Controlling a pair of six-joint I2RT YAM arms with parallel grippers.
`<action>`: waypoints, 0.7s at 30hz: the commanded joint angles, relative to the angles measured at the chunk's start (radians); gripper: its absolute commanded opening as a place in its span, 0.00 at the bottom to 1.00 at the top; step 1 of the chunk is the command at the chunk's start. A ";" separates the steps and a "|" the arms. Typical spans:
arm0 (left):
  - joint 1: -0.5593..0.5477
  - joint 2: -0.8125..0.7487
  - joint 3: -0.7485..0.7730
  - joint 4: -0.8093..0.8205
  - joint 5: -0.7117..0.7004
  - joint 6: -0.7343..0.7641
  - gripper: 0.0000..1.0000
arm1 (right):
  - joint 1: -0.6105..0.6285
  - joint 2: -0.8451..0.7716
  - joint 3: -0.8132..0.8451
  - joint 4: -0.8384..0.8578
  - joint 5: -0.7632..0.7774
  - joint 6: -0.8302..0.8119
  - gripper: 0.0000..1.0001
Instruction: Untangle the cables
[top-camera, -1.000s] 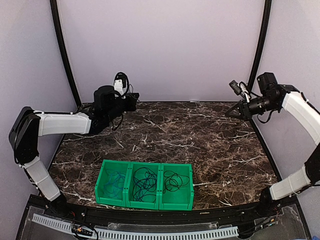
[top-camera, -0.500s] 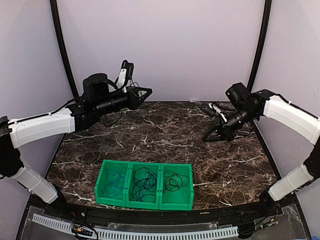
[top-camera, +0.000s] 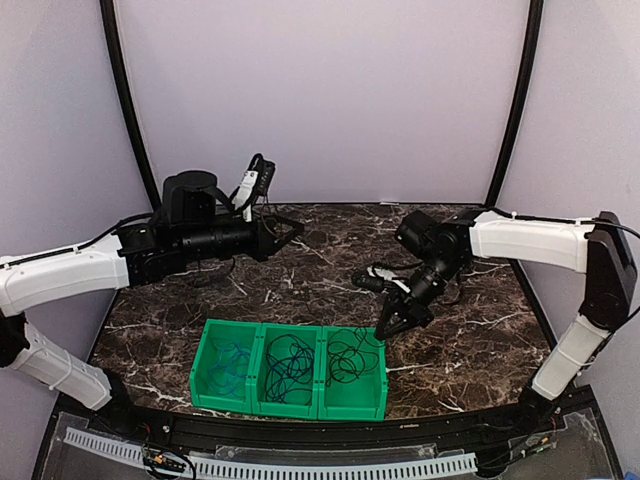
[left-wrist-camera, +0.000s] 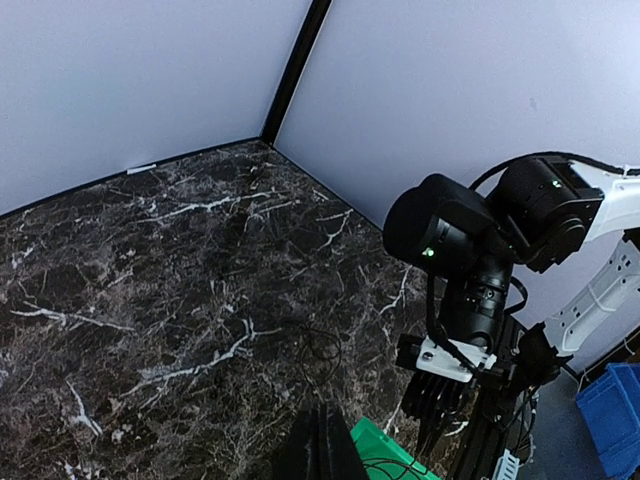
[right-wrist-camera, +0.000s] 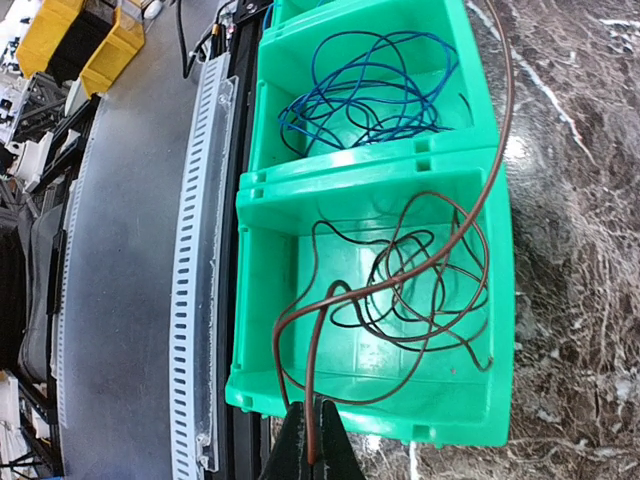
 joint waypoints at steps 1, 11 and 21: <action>-0.027 -0.059 -0.034 -0.071 -0.063 -0.020 0.00 | 0.071 -0.003 0.062 -0.010 0.012 -0.006 0.00; -0.030 -0.113 -0.082 -0.106 -0.108 -0.032 0.00 | 0.107 0.062 0.020 0.079 0.178 0.082 0.00; -0.081 -0.114 -0.175 -0.086 -0.104 -0.060 0.00 | 0.139 0.201 0.092 0.102 0.214 0.121 0.00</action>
